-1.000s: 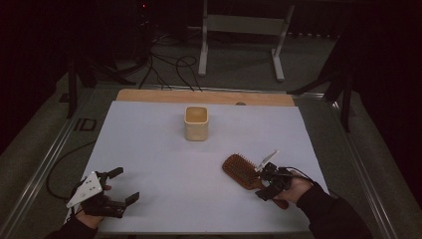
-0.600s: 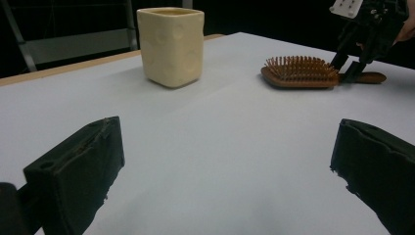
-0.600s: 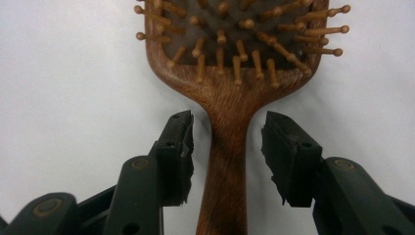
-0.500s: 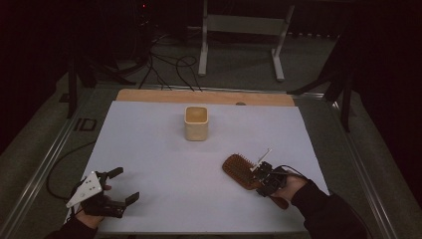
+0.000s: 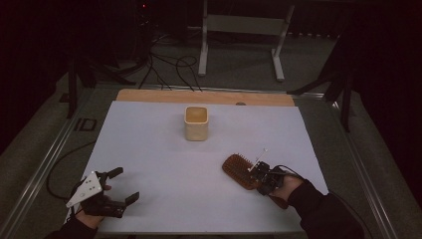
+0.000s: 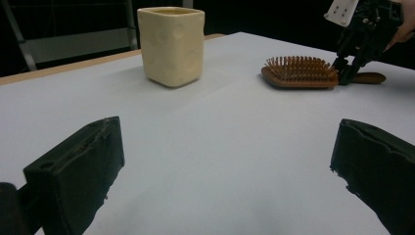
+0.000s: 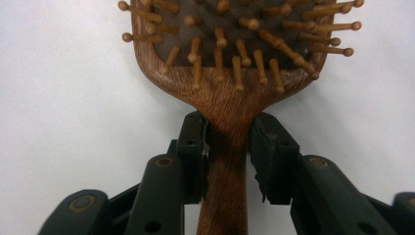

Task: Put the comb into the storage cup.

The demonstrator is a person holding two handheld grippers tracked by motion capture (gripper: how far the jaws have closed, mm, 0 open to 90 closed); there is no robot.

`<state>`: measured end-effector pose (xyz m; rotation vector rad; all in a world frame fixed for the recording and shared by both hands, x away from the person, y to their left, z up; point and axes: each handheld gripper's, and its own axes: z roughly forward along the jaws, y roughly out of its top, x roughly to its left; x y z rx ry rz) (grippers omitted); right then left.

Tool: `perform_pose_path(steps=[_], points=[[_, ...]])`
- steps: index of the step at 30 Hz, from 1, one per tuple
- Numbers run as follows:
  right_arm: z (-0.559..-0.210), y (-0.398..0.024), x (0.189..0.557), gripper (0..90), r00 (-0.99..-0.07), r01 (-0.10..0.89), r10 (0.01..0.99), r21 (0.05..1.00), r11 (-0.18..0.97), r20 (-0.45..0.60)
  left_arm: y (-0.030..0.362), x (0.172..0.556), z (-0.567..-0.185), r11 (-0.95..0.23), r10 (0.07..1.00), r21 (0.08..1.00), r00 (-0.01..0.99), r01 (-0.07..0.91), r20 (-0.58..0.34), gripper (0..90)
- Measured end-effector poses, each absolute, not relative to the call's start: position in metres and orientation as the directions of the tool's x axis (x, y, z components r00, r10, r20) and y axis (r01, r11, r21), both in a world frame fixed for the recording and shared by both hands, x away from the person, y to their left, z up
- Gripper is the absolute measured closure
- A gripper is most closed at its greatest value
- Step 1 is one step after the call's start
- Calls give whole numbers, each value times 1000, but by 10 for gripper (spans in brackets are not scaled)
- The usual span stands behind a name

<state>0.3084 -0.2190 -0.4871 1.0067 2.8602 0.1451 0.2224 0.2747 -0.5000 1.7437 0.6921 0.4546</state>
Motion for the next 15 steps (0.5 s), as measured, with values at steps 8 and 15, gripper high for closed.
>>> perform_pose_path(steps=[8, 15], points=[[-488, -221, 309, 724, -758, 644, 652, 131, 754, -28, 275, 223, -501, -182, 657, 958, 752, 222, -49, 1], [-488, -223, 306, 735, -746, 654, 665, 159, 740, -31, 274, 223, -501, -182, 659, 957, 751, 225, -52, 1]])
